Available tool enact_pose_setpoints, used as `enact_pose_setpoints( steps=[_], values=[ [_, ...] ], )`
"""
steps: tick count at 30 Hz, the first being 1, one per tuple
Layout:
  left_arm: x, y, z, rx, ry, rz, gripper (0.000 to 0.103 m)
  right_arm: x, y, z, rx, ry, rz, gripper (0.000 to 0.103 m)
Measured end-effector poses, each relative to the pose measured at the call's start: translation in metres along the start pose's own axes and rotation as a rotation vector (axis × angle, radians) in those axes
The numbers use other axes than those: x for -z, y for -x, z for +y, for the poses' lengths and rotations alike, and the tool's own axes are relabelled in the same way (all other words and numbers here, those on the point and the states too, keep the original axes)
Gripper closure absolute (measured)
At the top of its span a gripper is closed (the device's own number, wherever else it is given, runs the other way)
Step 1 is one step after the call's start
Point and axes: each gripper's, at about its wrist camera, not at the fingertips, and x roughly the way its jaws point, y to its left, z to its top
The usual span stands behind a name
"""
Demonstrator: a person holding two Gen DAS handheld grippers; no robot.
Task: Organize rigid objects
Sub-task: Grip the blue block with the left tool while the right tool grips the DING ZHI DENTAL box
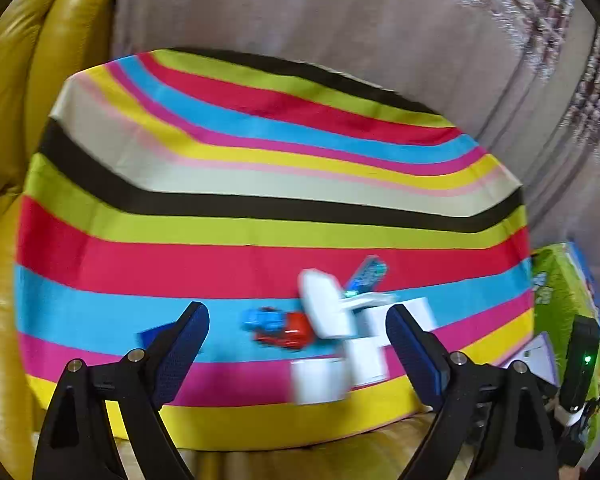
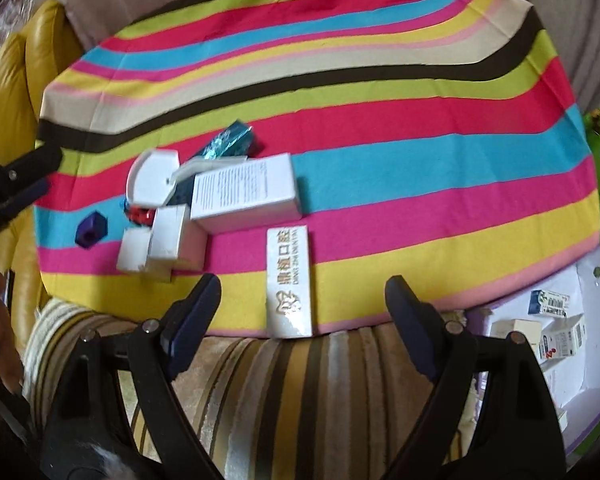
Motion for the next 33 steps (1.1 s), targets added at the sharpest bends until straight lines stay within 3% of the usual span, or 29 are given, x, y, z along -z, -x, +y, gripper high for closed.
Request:
enact_pose_setpoints(
  steps=[9,13,21,24,30,33],
  values=[
    [0.002,-0.024,0.082,-0.102,0.159,0.132,0.012,0.002,-0.027,0.014,-0.005,0.083,0.062,0.022],
    [0.006,-0.044,0.092,-0.111,0.174,0.203,0.012,0.001,-0.035,0.015,-0.005,0.092,0.076,0.022],
    [0.014,-0.067,0.088,-0.135,0.220,0.252,0.013,0.000,-0.052,0.015,-0.006,0.111,0.108,0.031],
    [0.015,-0.075,0.081,-0.158,0.219,0.265,0.020,0.005,-0.052,0.018,0.009,0.124,0.125,0.036],
    [0.015,-0.088,0.081,-0.215,0.197,0.286,0.047,0.005,-0.054,0.020,0.018,0.137,0.116,0.037],
    [0.015,-0.087,0.080,-0.199,0.194,0.281,0.047,0.006,-0.054,0.021,0.049,0.146,0.104,0.049]
  ],
)
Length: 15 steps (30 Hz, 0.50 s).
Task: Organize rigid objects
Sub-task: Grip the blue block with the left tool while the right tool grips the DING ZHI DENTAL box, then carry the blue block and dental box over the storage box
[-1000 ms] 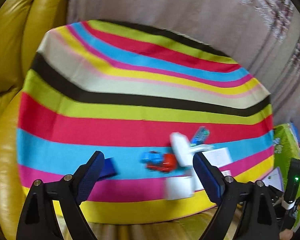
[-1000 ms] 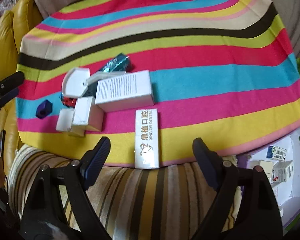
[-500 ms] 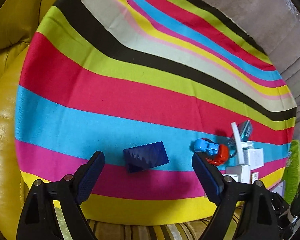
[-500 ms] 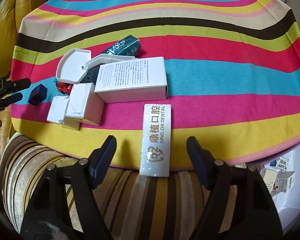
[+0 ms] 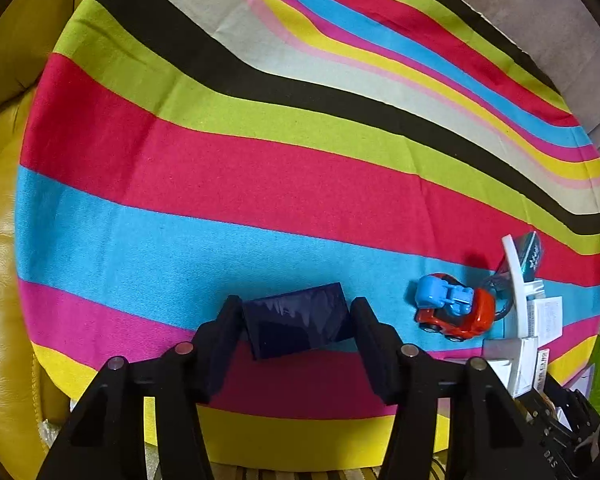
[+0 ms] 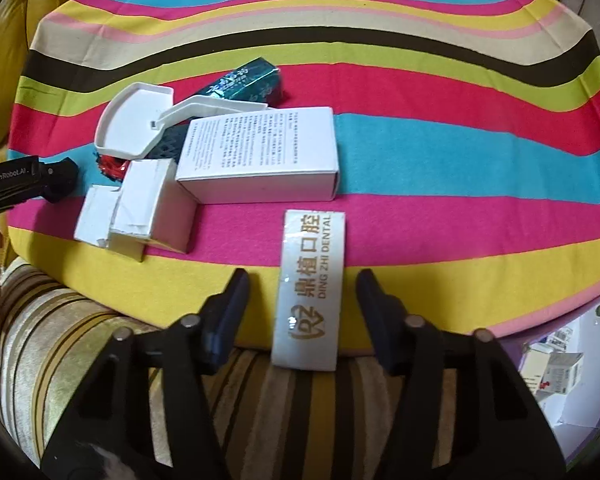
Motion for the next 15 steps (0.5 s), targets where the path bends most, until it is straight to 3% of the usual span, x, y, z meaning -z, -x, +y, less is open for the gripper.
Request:
enact_pose_setpoints(
  steps=[2,4,11,15],
  values=[
    [0.001,0.005,-0.002,0.004,-0.011,-0.011,0.047,0.000,0.000,0.001,0.001,0.001,-0.006,0.062],
    [0.003,0.015,-0.005,0.014,-0.027,-0.026,0.047,0.000,0.000,0.000,-0.013,-0.007,-0.012,0.068],
    [0.036,0.082,0.003,0.035,-0.118,-0.107,0.047,0.003,0.010,0.001,-0.067,-0.003,-0.047,0.068],
    [0.048,0.120,0.023,0.006,-0.136,-0.151,0.047,0.005,0.027,-0.006,-0.085,-0.015,-0.099,0.068]
  ],
)
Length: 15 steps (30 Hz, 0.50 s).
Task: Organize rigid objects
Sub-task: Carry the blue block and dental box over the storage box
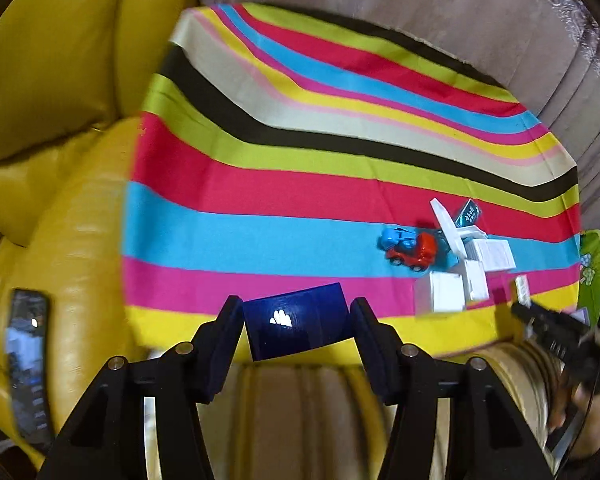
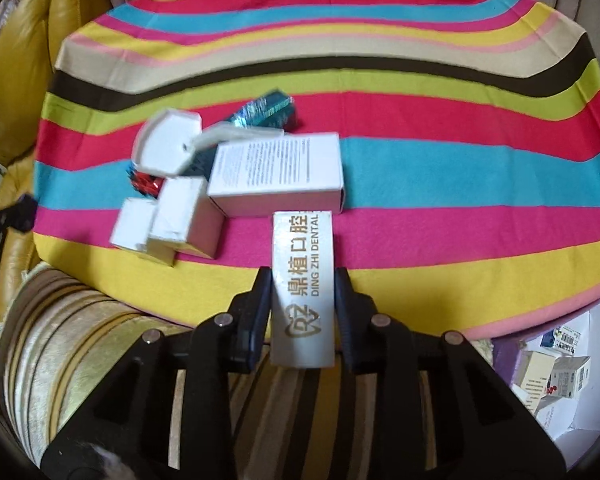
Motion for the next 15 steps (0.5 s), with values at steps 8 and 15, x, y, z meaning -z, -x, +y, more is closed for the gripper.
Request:
enact_pose_setpoints(
  steps=[8,15],
  values=[
    [0.033,0.055,-0.003,0.022,-0.028,-0.053,0.047,0.011,0.053,-0.016,-0.002,-0.022,-0.119,0.068],
    [0.051,0.059,-0.093,0.155,-0.179,-0.085,0.047,0.038,0.109,-0.056,0.036,-0.113,-0.193,0.068]
  ],
)
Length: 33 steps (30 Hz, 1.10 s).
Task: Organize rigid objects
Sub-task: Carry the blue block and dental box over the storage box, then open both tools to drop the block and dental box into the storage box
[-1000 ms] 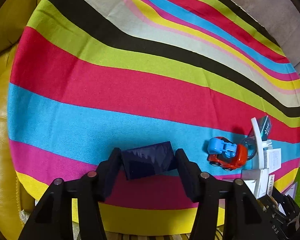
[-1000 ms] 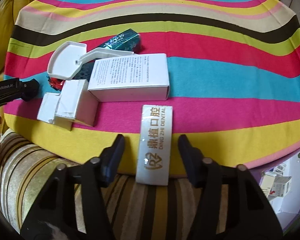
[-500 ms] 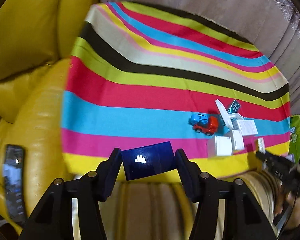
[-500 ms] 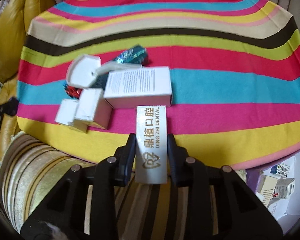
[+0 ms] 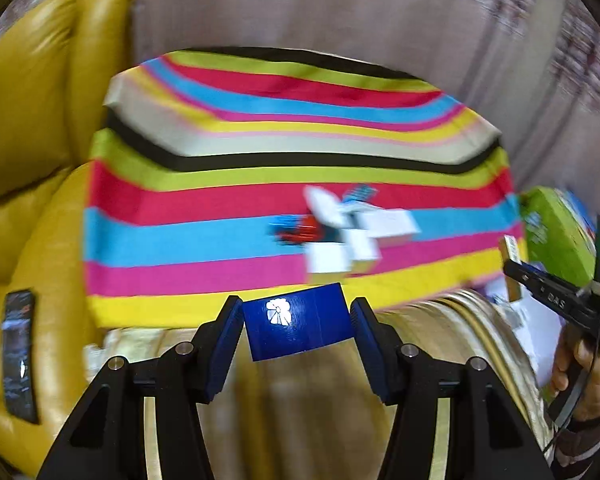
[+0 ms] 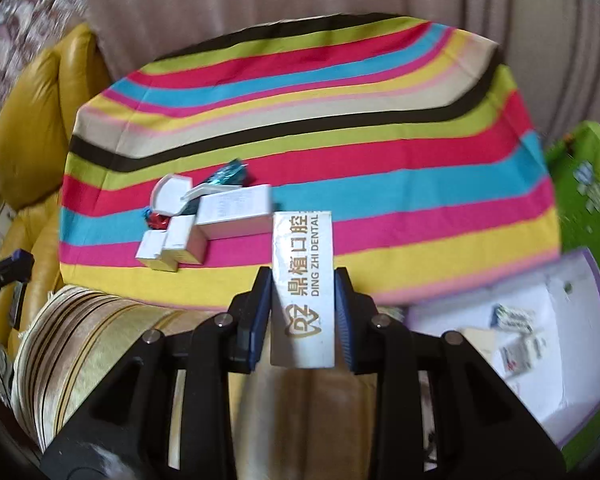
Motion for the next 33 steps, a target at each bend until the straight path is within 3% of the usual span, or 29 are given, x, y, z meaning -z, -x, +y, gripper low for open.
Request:
enact_pose_setpoints(
  steps=[9,19,23,33],
  values=[
    [0.007,-0.040,-0.112,0.126,-0.196,0.047,0.047,0.027,0.033,-0.064,0.075,-0.121,-0.027,0.068],
    [0.016,-0.058,-0.228,0.273,-0.411,0.072,0.047,0.053,0.055,-0.133,0.172,-0.234,-0.026,0.068],
    [0.029,-0.067,-0.262,0.310,-0.482,0.105,0.047,0.070,0.060,-0.162,0.230,-0.277,-0.004,0.068],
    [0.058,-0.078,-0.319,0.369,-0.641,0.161,0.047,0.111,0.054,-0.207,0.282,-0.363,0.080,0.068]
  ],
)
